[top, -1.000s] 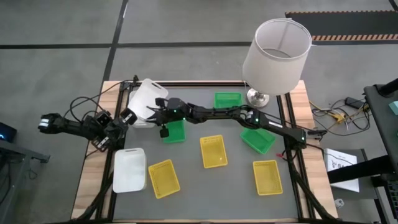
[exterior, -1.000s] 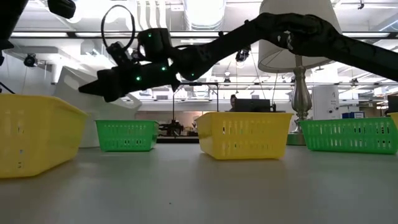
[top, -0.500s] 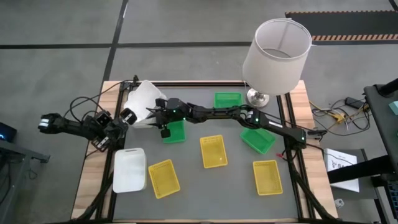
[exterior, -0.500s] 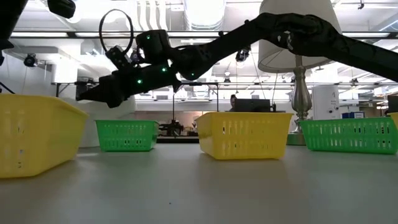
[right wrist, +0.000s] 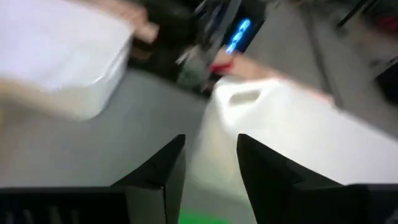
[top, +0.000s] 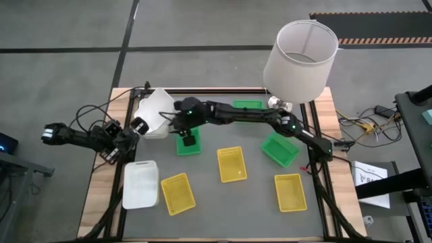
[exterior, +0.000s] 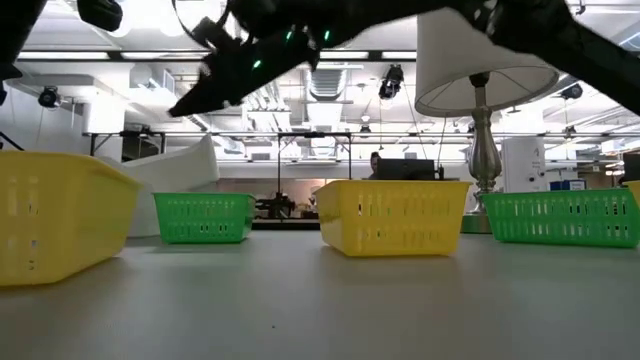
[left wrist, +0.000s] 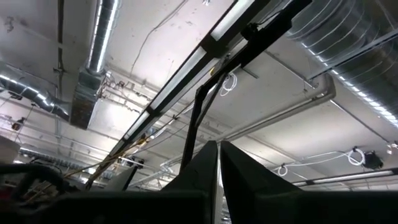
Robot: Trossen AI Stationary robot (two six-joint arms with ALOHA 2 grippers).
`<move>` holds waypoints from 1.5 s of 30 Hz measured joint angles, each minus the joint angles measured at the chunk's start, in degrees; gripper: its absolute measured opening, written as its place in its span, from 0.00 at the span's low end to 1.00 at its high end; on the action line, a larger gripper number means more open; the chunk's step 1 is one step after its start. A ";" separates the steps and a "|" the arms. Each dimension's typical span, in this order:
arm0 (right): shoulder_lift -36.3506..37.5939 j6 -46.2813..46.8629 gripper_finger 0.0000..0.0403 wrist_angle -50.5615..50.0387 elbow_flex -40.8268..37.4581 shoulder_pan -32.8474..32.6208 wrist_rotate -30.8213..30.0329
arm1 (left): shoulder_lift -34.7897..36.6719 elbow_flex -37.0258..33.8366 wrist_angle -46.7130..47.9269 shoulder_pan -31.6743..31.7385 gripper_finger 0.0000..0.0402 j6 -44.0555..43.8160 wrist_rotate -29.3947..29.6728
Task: Stack baskets by color
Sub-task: Stack the top right white bin on the top left white bin
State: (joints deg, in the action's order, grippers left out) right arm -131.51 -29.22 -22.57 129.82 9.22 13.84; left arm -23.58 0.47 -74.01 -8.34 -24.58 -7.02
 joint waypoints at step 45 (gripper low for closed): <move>59.37 7.76 0.15 27.33 -81.18 -20.51 -9.39 | -49.26 61.35 163.25 4.46 0.02 23.46 32.54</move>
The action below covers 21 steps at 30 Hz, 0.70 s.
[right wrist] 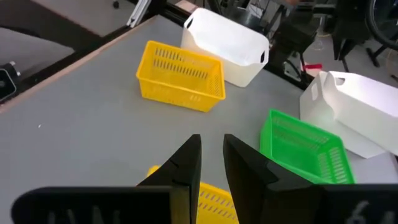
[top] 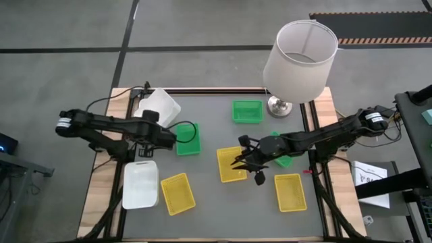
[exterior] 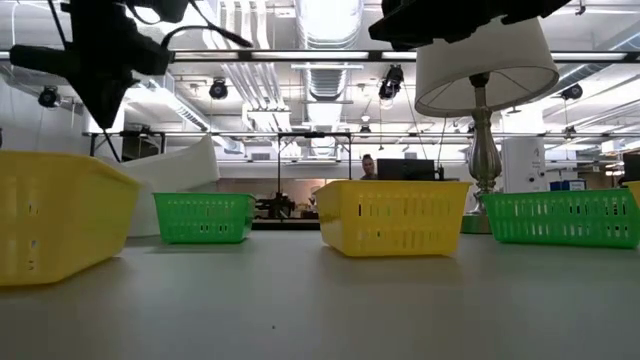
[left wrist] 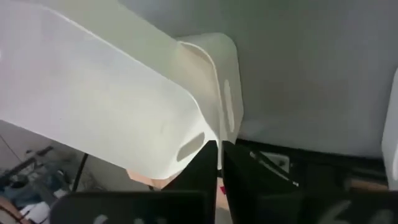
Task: Stack baskets by color
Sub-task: Stack the top right white bin on the top left white bin
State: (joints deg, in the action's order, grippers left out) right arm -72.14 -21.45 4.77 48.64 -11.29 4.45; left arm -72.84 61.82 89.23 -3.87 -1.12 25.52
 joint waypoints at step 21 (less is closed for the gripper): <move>-0.31 -1.05 0.15 -3.02 -0.02 0.01 0.00 | 3.46 -12.23 -8.09 4.62 0.46 4.61 2.57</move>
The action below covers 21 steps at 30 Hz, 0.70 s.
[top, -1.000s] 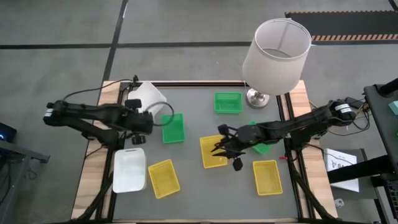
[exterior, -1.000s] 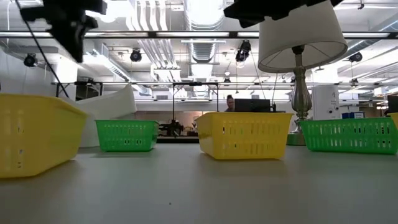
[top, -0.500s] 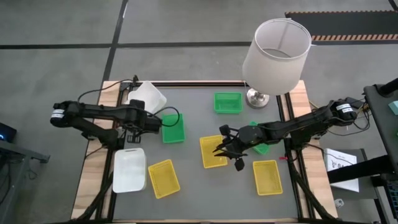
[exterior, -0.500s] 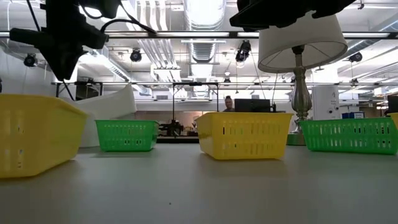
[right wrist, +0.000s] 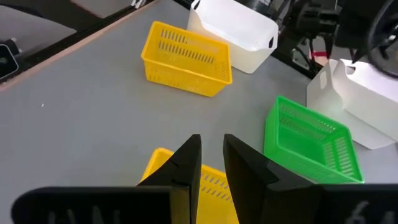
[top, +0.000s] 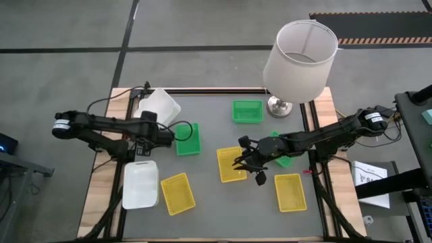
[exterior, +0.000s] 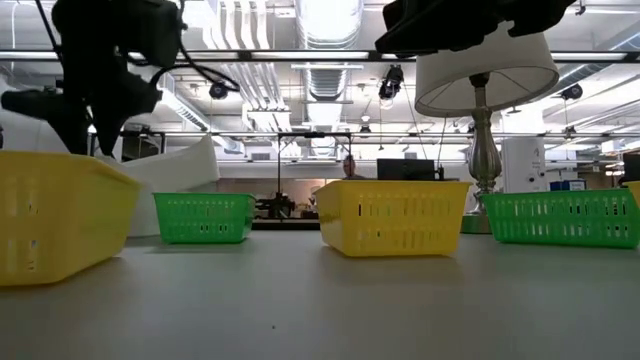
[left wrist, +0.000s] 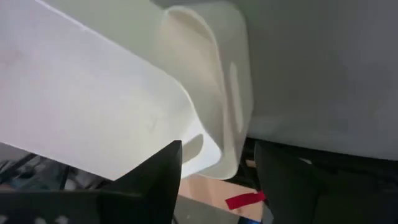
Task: Stack baskets by color
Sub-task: Stack the top right white bin on the top left white bin
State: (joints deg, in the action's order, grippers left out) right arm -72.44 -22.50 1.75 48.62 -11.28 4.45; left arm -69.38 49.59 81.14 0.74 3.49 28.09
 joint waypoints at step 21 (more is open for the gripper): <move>0.00 0.02 0.15 -0.32 0.00 -0.01 0.00 | 0.17 -3.33 -4.80 0.05 0.05 0.41 1.99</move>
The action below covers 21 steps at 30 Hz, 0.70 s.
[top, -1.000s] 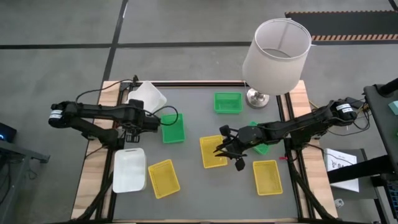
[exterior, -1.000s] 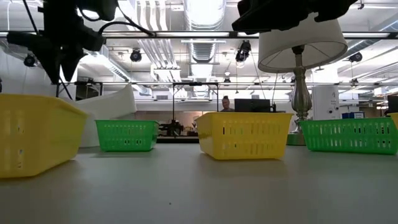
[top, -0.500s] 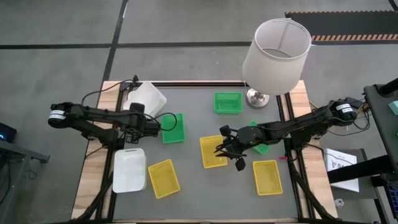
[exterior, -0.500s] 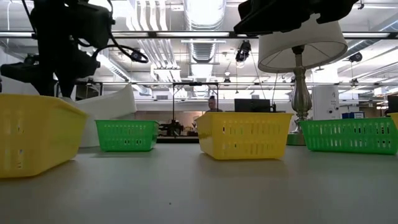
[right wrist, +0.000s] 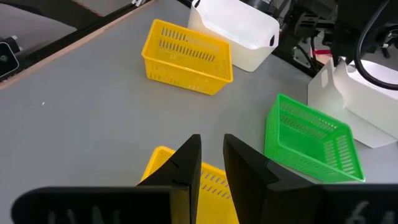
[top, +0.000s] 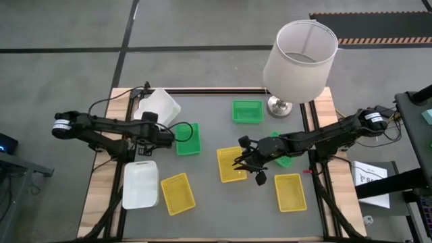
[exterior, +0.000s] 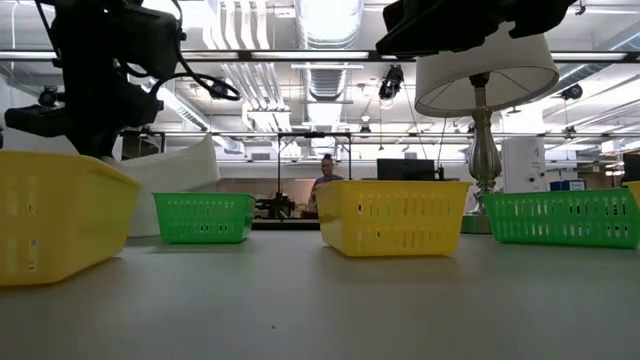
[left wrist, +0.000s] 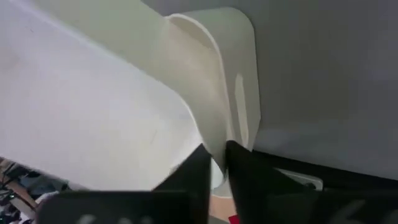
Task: Stack baskets by color
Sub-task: Stack the top right white bin on the top left white bin
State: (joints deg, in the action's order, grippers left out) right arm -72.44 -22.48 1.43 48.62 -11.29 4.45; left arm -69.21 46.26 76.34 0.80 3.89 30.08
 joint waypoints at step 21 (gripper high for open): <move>3.69 4.38 0.15 -9.87 0.00 0.00 0.00 | -4.69 26.10 5.23 0.00 0.00 -31.98 -1.59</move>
State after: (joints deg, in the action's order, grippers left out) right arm -68.76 -18.10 -8.44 48.62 -11.29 4.44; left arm -73.90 72.36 81.57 0.80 -28.09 28.49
